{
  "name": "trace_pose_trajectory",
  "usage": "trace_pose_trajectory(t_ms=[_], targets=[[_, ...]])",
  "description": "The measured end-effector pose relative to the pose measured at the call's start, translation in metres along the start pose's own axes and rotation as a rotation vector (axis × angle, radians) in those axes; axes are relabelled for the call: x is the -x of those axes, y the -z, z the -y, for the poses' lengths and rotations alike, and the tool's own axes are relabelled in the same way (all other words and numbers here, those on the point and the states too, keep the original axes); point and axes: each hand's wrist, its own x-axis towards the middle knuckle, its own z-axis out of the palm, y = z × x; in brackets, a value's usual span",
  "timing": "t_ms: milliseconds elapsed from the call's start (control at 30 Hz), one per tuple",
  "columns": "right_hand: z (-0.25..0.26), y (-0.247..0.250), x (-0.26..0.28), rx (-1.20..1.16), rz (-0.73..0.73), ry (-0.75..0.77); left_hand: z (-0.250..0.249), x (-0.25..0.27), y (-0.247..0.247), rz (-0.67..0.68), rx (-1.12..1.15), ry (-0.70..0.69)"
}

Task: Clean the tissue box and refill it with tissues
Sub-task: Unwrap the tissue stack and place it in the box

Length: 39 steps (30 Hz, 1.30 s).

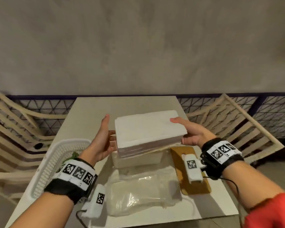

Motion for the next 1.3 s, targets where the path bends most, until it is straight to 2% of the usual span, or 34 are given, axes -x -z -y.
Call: trace_pose_trajectory(t_ms=[100,233,400,600,867,1033,1133,1233,1300], targets=[[0.001,-0.008,-0.029,0.05,-0.055,-0.012,-0.016,-0.014,0.0,-0.074,-0.115,0.008],[0.002,-0.02,-0.07,0.259,-0.107,-0.069,-0.023,-0.047,0.013,-0.223,-0.258,0.004],[-0.021,-0.025,-0.105,0.361,-0.17,-0.088,0.006,-0.08,0.03,-0.332,-0.331,0.092],[-0.036,-0.013,-0.129,0.464,-0.256,-0.015,0.024,-0.082,0.024,-0.45,-0.463,0.076],[-0.041,-0.005,-0.139,0.563,-0.331,0.021,0.033,-0.084,0.014,-0.462,-0.505,0.051],[-0.049,-0.001,-0.147,0.72,-0.332,0.013,0.037,-0.086,0.009,-0.412,-0.617,0.122],[-0.056,0.002,-0.153,0.854,-0.296,0.054,0.04,-0.085,0.004,-0.421,-0.662,0.14],[-0.063,0.003,-0.154,0.916,-0.321,0.147,0.044,-0.089,0.003,-0.43,-0.699,0.161],[-0.069,0.004,-0.154,1.037,-0.343,0.19,0.045,-0.089,0.003,-0.419,-0.753,0.161]])
